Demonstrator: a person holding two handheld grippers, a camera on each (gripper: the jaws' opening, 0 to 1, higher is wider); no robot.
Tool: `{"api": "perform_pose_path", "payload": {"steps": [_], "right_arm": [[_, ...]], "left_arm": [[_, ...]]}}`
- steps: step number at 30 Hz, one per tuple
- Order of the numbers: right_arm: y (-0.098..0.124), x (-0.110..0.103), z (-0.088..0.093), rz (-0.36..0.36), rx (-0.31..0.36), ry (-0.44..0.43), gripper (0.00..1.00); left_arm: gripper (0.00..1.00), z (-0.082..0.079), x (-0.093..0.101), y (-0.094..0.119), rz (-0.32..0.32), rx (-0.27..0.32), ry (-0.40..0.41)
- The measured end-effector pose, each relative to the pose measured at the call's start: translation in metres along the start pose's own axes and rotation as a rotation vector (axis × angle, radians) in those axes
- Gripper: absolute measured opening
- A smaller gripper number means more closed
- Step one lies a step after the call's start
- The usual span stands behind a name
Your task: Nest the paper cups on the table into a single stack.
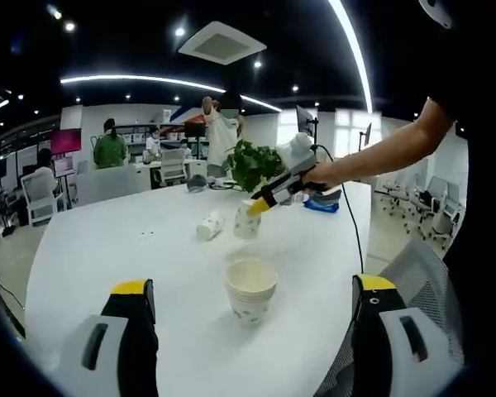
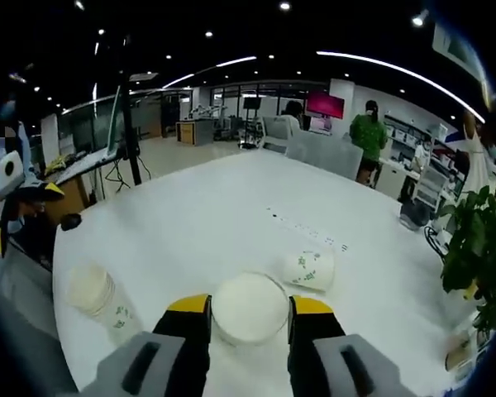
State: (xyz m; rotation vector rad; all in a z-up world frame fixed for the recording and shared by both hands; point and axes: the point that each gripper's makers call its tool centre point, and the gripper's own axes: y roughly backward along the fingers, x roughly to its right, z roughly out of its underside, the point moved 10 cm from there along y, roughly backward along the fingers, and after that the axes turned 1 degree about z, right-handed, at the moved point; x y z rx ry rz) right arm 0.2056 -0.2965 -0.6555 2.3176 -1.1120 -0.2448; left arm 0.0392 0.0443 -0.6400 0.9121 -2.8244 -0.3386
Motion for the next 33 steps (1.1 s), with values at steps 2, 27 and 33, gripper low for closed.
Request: {"api": "perform_pose_path", "payload": {"steps": [2,27,33], "right_arm": [[0.003,-0.004,-0.007,-0.012,0.022,0.0,0.35],[0.029,-0.092,-0.075,-0.22,0.227,0.061,0.35],[0.036,-0.108,-0.087,-0.279,0.268,0.043,0.35]], "left_arm": [[0.98,-0.002,0.001,-0.004,0.01,0.009,0.003],[0.93,-0.015,-0.015,-0.035,0.109,0.042,0.029],[0.87,-0.019,-0.017,-0.04,0.126,0.052,0.051]]}}
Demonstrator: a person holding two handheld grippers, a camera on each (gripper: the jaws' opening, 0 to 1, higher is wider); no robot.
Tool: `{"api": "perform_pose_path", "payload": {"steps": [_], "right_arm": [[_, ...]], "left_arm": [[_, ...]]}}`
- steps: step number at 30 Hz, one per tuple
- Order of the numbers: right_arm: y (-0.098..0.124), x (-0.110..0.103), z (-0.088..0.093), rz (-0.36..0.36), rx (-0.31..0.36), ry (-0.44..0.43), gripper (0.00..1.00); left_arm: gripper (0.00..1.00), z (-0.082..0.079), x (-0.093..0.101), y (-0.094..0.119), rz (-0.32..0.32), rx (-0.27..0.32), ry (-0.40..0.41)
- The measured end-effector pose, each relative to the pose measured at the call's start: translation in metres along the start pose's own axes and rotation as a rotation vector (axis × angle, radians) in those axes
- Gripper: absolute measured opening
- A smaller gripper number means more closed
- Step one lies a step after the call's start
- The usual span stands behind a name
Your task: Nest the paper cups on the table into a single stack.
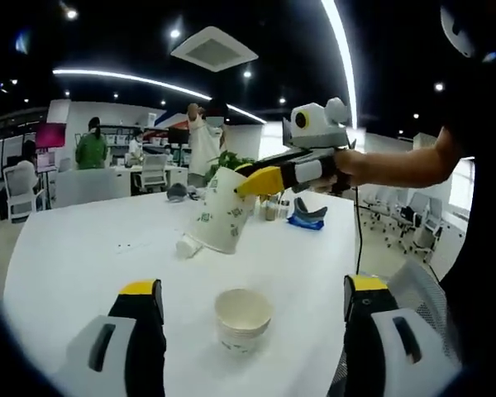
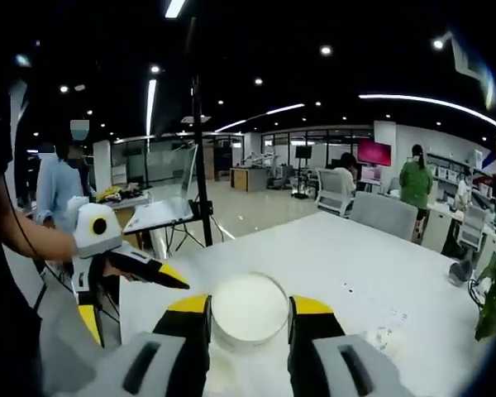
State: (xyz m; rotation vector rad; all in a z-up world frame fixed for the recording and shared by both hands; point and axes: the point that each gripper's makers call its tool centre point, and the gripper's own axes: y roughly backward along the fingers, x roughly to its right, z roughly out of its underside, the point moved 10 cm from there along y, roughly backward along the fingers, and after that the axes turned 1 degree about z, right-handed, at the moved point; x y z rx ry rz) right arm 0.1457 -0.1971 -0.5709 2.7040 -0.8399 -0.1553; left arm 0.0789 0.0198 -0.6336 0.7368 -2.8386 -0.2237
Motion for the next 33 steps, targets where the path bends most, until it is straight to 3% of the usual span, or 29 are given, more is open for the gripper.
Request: {"api": "perform_pose_path", "payload": {"steps": [11,18,26,33], "right_arm": [[-0.001,-0.025,-0.01,-0.104,0.047,-0.025,0.35],[0.0,-0.037,-0.015,-0.166,0.106,-0.09,0.35],[0.0,-0.043,-0.006,-0.213,0.109,-0.106,0.35],[0.001,-0.043,0.01,-0.261,0.069,-0.093,0.35]], "left_arm": [[0.69,-0.013,0.002,0.004,0.032,0.075,0.046],[0.59,-0.022,0.001,0.013,0.039,0.137,0.096],[0.51,-0.025,-0.003,0.021,0.041,0.174,0.124],[0.46,-0.026,-0.002,0.027,0.064,0.178,0.142]]}}
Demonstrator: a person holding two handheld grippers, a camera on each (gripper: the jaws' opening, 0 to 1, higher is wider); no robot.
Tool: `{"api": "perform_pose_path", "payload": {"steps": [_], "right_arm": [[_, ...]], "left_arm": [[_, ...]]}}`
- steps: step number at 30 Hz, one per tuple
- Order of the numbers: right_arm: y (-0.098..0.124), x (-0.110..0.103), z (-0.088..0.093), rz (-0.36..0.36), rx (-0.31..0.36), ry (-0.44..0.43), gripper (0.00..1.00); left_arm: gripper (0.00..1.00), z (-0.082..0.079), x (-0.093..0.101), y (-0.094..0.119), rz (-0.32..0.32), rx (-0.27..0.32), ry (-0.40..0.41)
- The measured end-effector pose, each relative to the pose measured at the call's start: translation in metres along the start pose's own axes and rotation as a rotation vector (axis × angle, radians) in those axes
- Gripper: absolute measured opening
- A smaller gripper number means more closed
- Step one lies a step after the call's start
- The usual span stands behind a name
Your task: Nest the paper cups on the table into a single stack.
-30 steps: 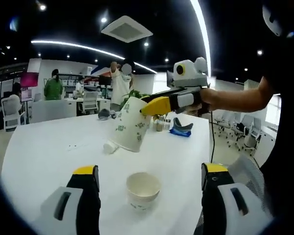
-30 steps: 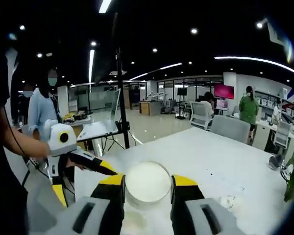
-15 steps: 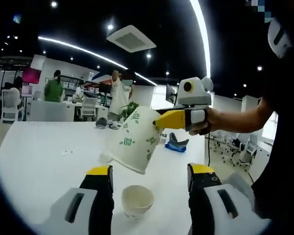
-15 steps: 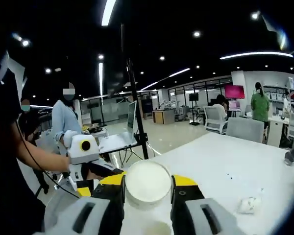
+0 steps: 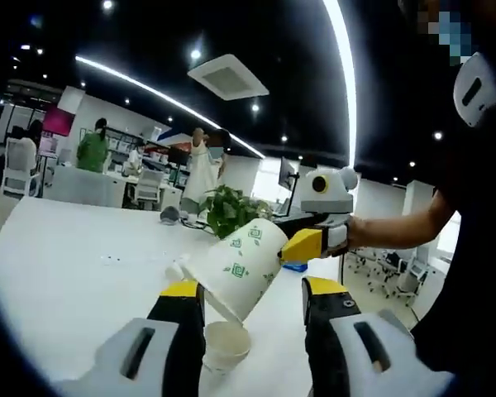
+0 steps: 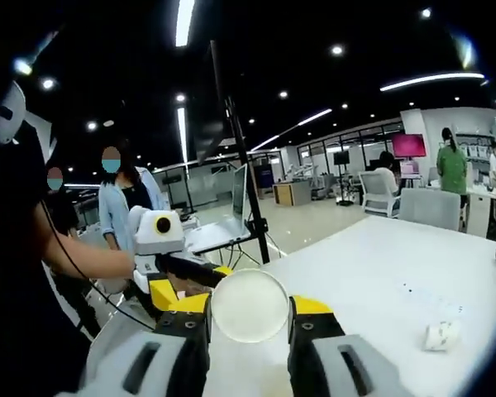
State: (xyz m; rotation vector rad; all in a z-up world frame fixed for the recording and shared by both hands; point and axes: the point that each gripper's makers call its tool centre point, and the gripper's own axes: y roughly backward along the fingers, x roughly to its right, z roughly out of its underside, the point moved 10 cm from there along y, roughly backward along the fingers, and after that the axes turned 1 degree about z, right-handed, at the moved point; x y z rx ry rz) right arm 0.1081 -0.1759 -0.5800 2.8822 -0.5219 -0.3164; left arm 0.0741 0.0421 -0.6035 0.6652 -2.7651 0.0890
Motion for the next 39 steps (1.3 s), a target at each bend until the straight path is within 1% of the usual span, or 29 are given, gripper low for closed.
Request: {"api": "perform_pose_path", "payload": {"steps": [2,9,10,15,21,26,30,35,39], "right_arm": [[0.001,-0.001,0.004,-0.016,-0.018,0.018,0.35],[0.001,-0.002,0.015,-0.06,-0.05,0.027,0.35],[0.001,-0.003,0.018,-0.076,-0.06,0.032,0.35],[-0.001,-0.008,0.025,-0.111,-0.088,0.049,0.34],[-0.004,-0.014,0.03,-0.144,-0.113,0.099,0.34],[-0.004,-0.017,0.032,-0.147,-0.126,0.116,0.34],[-0.003,-0.019,0.034,-0.142,-0.141,0.136,0.34],[-0.001,-0.02,0.037,-0.134,-0.151,0.148,0.34],[0.0,-0.021,0.039,-0.12,-0.161,0.162,0.34]], "left_arm": [[0.45,-0.001,0.002,0.002,0.015,-0.011,-0.005],[0.39,-0.007,0.006,0.009,0.06,-0.045,-0.016],[0.37,-0.01,0.006,0.012,0.073,-0.051,-0.018],[0.29,-0.018,0.01,0.018,0.127,-0.077,-0.013],[0.17,-0.027,0.018,0.019,0.184,-0.121,-0.013],[0.09,-0.032,0.021,0.018,0.206,-0.143,-0.016],[0.01,-0.033,0.023,0.015,0.207,-0.158,-0.023],[0.0,-0.033,0.026,0.012,0.215,-0.177,-0.029],[0.0,-0.032,0.027,0.009,0.207,-0.199,-0.041]]}}
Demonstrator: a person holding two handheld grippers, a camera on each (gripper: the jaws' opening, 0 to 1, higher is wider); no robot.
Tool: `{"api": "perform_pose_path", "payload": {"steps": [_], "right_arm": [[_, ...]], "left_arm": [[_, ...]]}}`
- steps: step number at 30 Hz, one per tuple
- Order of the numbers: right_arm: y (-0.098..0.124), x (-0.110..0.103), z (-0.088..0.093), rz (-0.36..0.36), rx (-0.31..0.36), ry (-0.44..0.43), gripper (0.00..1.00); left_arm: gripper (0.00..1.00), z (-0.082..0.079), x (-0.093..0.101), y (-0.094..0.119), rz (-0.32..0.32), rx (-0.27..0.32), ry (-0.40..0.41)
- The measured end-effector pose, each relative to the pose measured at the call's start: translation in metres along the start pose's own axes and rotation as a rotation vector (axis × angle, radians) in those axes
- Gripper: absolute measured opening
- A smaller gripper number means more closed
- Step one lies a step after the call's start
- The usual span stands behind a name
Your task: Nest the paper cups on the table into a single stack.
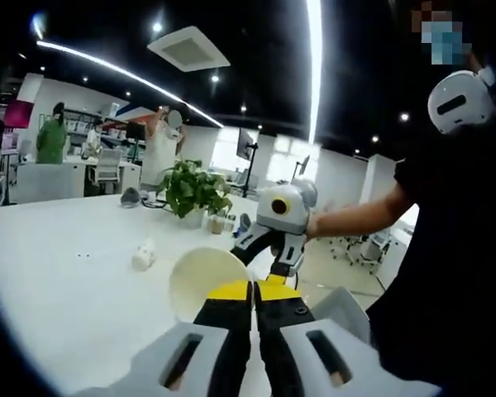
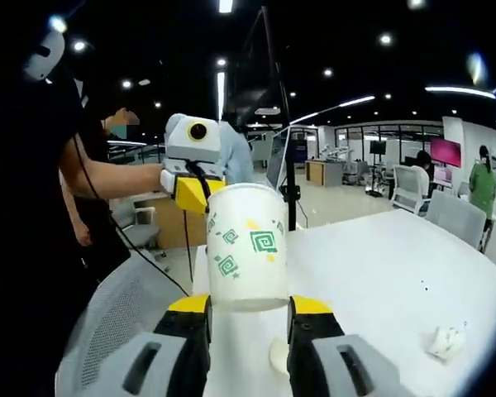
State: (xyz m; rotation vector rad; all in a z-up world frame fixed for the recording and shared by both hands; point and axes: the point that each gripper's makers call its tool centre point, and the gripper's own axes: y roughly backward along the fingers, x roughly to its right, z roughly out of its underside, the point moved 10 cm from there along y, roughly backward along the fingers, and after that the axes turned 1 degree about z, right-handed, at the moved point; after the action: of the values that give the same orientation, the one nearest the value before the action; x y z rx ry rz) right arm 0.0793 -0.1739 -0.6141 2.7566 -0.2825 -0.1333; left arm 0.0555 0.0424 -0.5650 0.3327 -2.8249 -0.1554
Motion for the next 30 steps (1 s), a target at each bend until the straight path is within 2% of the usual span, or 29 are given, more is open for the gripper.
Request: {"api": "perform_pose_path", "payload": {"steps": [5,12,19,27,30], "right_arm": [[-0.002,-0.004,0.004,0.01,-0.022,0.004,0.34],[0.002,-0.001,0.005,0.048,-0.016,-0.013,0.34],[0.01,0.001,0.006,0.106,-0.026,-0.014,0.38],[0.023,0.0,0.012,0.184,-0.026,-0.058,0.45],[0.032,0.001,0.015,0.235,-0.026,-0.087,0.46]], "left_arm": [[0.0,0.001,0.002,-0.004,-0.002,-0.041,0.002],[0.0,-0.003,0.003,-0.006,-0.026,-0.077,-0.028],[0.0,-0.005,0.001,-0.008,-0.043,-0.12,-0.068],[0.0,-0.005,-0.002,-0.012,-0.071,-0.165,-0.116],[0.0,-0.003,-0.002,-0.014,-0.085,-0.187,-0.134]]}}
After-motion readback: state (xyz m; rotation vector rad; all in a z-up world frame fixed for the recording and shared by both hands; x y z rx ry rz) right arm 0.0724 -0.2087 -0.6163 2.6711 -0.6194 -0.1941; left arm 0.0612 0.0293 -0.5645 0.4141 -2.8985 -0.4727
